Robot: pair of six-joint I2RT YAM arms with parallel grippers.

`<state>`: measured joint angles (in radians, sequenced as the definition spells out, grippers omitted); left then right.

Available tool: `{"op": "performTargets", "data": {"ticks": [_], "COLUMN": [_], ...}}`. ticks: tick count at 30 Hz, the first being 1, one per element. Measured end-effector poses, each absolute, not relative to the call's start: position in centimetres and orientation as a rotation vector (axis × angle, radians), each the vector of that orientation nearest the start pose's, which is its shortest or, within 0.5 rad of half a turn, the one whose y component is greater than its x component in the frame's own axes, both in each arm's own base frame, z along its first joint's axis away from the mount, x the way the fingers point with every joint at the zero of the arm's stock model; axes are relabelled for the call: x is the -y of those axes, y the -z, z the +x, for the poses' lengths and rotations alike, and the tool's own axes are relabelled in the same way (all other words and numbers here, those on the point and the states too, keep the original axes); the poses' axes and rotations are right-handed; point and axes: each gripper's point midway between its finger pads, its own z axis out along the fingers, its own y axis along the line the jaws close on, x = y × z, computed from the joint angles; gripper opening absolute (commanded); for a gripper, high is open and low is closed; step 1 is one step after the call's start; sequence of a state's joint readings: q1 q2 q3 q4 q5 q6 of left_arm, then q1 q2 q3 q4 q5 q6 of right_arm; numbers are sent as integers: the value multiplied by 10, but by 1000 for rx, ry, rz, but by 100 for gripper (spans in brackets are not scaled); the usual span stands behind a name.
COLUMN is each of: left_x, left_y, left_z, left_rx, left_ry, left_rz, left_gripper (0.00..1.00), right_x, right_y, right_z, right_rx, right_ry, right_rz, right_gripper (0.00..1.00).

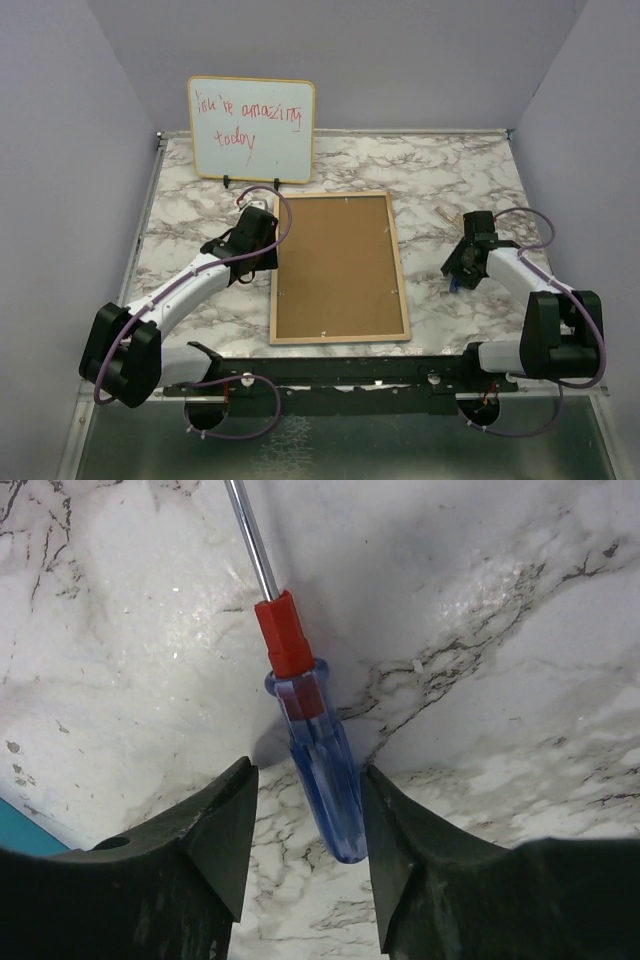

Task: Take the photo out of the frame
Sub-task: Pick up the screwdriver from the center of the board.

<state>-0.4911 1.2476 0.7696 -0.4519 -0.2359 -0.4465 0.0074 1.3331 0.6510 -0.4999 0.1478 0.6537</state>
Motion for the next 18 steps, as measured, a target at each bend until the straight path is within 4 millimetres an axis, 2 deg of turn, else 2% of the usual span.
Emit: {"op": "performTargets", "data": {"ticks": [5,7,8,14,17,18], "left_x": [121,121,121,120,120,120], "left_y": [-82,-82,-81,-73,-73,-73], "left_z": [276,276,276,274,274,274], "left_rx": [-2467,-2468,-2470,-2500,-2499,-2499], "left_ry": [109,108,107,87,88,88], "left_rz": [-44,-43,-43,-38,-39,-40], "left_gripper": [53,53,52,52,52,51], "right_x": [1,1,1,-2,-7,-8], "right_y": [-16,-16,-16,-16,-17,-17], "right_z": [255,255,255,256,255,254], "right_rx": [-2573,-2574,-2574,-2574,-2576,-2579], "right_ry": [35,36,36,4,-33,-45], "right_rz": [906,905,901,889,869,865], "right_gripper": [39,24,21,20,3,1]}}
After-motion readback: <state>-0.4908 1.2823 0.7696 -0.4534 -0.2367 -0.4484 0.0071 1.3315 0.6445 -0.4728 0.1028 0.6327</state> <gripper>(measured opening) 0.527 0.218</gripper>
